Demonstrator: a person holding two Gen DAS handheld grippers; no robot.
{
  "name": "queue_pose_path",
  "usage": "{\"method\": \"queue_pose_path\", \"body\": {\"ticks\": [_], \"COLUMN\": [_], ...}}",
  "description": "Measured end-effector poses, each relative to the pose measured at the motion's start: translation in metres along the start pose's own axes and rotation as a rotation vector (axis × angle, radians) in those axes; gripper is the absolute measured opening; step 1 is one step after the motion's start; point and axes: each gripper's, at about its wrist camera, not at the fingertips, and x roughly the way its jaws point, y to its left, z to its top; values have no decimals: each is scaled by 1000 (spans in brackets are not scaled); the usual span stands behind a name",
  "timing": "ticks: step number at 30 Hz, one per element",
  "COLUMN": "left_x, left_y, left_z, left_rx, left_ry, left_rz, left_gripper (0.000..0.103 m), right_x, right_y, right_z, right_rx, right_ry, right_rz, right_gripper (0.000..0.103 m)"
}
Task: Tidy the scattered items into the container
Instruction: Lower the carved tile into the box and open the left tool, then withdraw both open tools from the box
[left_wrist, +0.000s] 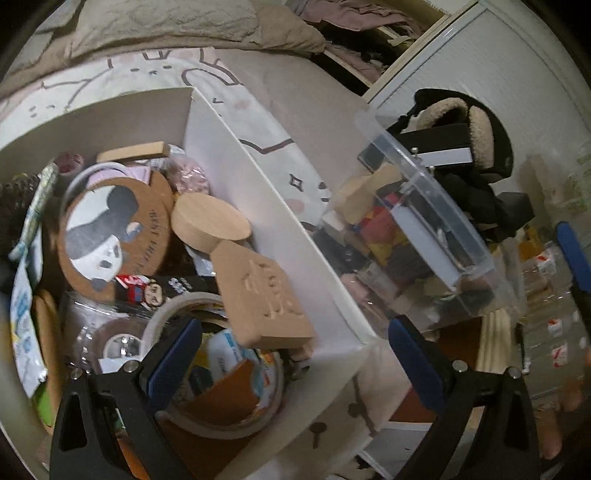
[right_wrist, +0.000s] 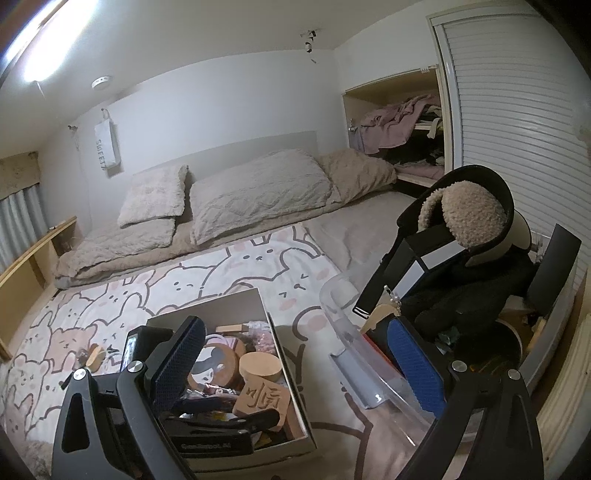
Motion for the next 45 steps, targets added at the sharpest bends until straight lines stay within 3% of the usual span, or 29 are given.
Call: {"method": "queue_pose_path", "body": {"ticks": [6, 11, 20, 24, 26, 33, 36, 45], "left_x": [-13, -12, -5, 2, 7, 14, 17, 2], "left_y": [5, 3, -2, -3, -3, -17, -20, -23], "left_z": [7, 10, 7, 9, 8, -2, -8, -12], "left_rx": [-40, -72, -66, -19, -25, 41, 45, 77], "left_ry": [-31, 22, 49, 37, 56, 75, 113, 66], "left_rz": [-20, -125, -117, -35, -62, -37, -73, -55], "left_gripper": [102, 102, 102, 102, 102, 102, 102, 102], "right_x": [0, -1, -2, -6, -8, -9, -8, -11], "right_y": [-5, -5, -6, -8, -9, -10, -8, -1], "right_z": [0, 0, 1, 2, 2, 3, 2, 4], "right_rx": [16, 18, 20, 23, 21, 25, 24, 7], "right_ry": [4, 4, 3, 3, 2, 3, 6, 3], "right_rz": [-1, 1, 0, -4, -6, -11, -8, -9], "right_gripper": [99, 99, 99, 99, 99, 99, 99, 99]}}
